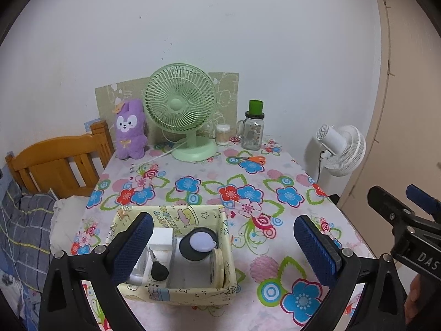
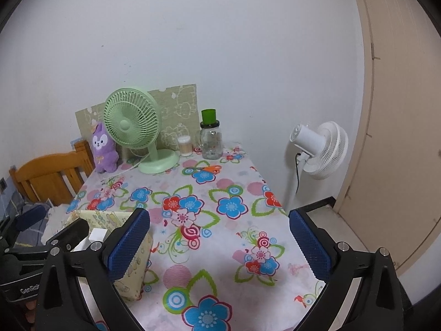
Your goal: Organize rigid objects
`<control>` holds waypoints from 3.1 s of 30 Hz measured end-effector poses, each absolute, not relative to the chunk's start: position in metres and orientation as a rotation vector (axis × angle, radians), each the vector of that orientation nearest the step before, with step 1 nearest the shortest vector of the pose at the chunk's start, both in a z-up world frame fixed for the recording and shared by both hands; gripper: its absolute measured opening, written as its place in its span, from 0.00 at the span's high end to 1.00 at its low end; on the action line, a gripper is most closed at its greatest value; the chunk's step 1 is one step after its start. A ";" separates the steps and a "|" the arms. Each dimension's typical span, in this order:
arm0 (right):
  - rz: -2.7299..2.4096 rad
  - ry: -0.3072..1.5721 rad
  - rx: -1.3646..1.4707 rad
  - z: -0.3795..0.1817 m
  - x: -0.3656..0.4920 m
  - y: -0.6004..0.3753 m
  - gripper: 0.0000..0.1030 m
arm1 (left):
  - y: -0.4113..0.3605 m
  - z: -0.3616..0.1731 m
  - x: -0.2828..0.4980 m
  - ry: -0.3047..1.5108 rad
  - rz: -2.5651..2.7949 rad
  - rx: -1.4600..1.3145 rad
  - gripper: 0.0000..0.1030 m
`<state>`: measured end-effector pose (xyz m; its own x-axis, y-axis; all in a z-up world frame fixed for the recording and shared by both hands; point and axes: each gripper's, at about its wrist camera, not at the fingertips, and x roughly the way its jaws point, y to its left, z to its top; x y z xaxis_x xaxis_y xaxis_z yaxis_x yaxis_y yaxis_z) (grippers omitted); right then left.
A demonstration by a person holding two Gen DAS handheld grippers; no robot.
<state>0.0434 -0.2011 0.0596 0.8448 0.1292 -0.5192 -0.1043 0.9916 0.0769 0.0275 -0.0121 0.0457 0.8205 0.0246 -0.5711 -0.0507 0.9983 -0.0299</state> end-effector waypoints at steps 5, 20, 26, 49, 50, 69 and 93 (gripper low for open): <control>0.123 0.554 0.045 0.058 0.044 -0.201 0.00 | -0.012 0.045 0.029 0.626 0.025 -0.052 0.00; 0.124 0.554 0.037 0.052 0.043 -0.196 0.00 | -0.014 0.043 0.026 0.630 0.021 -0.032 0.00; 0.117 0.557 0.031 0.050 0.041 -0.199 0.00 | -0.016 0.045 0.022 0.600 0.065 0.004 0.00; 0.112 0.546 0.019 0.052 0.039 -0.198 0.00 | -0.019 0.040 0.024 0.615 0.057 0.014 0.00; 0.111 0.547 0.019 0.052 0.039 -0.197 0.00 | -0.019 0.039 0.024 0.615 0.060 0.020 0.00; 0.113 0.546 0.015 0.051 0.040 -0.195 0.00 | -0.017 0.035 0.027 0.623 0.058 0.014 0.00; 0.118 0.550 0.006 0.050 0.042 -0.192 0.00 | -0.016 0.032 0.029 0.634 0.054 0.010 0.00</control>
<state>0.0417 -0.1920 0.0497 0.8459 0.1130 -0.5212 -0.1099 0.9933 0.0369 0.0291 -0.0157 0.0319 0.8045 0.0536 -0.5915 -0.0476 0.9985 0.0256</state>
